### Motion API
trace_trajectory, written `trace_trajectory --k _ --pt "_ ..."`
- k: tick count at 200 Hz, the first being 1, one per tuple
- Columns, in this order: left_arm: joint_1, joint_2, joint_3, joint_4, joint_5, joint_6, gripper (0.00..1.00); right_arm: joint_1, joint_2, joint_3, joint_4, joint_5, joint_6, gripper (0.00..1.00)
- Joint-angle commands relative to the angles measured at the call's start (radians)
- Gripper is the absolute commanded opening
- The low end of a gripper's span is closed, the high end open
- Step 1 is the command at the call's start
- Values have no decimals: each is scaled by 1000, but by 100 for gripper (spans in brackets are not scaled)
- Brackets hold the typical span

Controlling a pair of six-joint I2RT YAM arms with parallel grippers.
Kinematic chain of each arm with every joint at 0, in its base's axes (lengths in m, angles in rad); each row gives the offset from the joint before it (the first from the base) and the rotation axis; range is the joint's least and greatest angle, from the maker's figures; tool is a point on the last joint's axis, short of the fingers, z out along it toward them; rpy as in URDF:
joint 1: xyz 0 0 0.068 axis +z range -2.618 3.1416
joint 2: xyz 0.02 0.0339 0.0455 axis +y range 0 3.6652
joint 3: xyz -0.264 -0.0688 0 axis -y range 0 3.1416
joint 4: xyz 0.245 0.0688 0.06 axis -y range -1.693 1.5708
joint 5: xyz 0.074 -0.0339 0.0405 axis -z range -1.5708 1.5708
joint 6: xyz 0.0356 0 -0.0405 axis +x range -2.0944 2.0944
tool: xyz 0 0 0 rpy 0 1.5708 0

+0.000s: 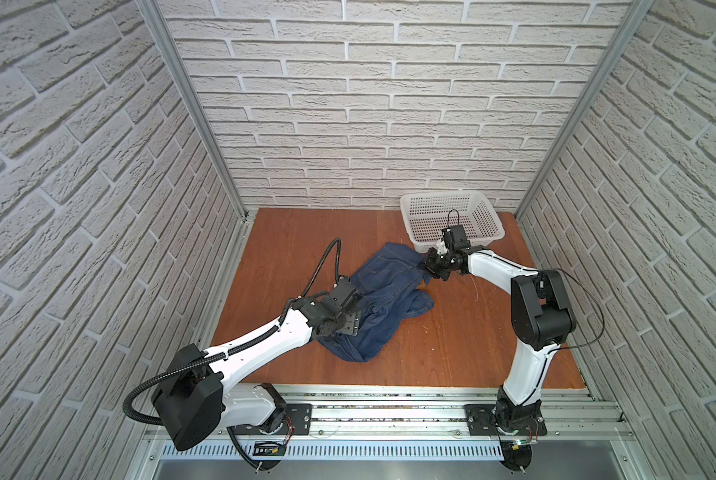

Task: Fold and stack the trousers
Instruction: 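Lift and stretch the jeans between both grippers, then lay them flat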

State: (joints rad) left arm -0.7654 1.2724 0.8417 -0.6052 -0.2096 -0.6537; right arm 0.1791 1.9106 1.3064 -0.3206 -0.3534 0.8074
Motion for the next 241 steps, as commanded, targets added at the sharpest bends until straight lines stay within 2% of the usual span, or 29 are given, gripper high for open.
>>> trace_trajectory --k 1,21,34,44,70,92,132,153,169,196,241 --pt "40 -13 -24 9 34 31 49 -4 -103 20 -21 22 -38 13" --pt "65 -15 -22 23 43 47 26 -7 -198 26 -86 71 -86 7" --pt "76 -9 -17 29 43 57 14 -13 -259 29 -124 91 -107 6" --pt "85 -9 -14 40 42 66 0 -19 -301 28 -147 104 -119 7" --pt "136 -16 23 40 3 105 0 -39 -383 39 -194 117 -136 6" --pt "247 -24 138 13 -10 207 0 -57 -418 79 -213 135 -140 6" --pt "428 87 613 -140 42 409 0 -86 -429 255 -259 157 -161 6" --pt "452 162 834 -229 49 473 0 -98 -440 372 -316 171 -181 5" --pt "454 191 922 -273 57 499 0 -109 -460 419 -344 182 -195 6" --pt "454 156 872 -258 56 517 0 -119 -519 382 -372 204 -226 5" --pt "445 8 488 -153 117 434 0 -168 -652 70 -362 275 -272 6"
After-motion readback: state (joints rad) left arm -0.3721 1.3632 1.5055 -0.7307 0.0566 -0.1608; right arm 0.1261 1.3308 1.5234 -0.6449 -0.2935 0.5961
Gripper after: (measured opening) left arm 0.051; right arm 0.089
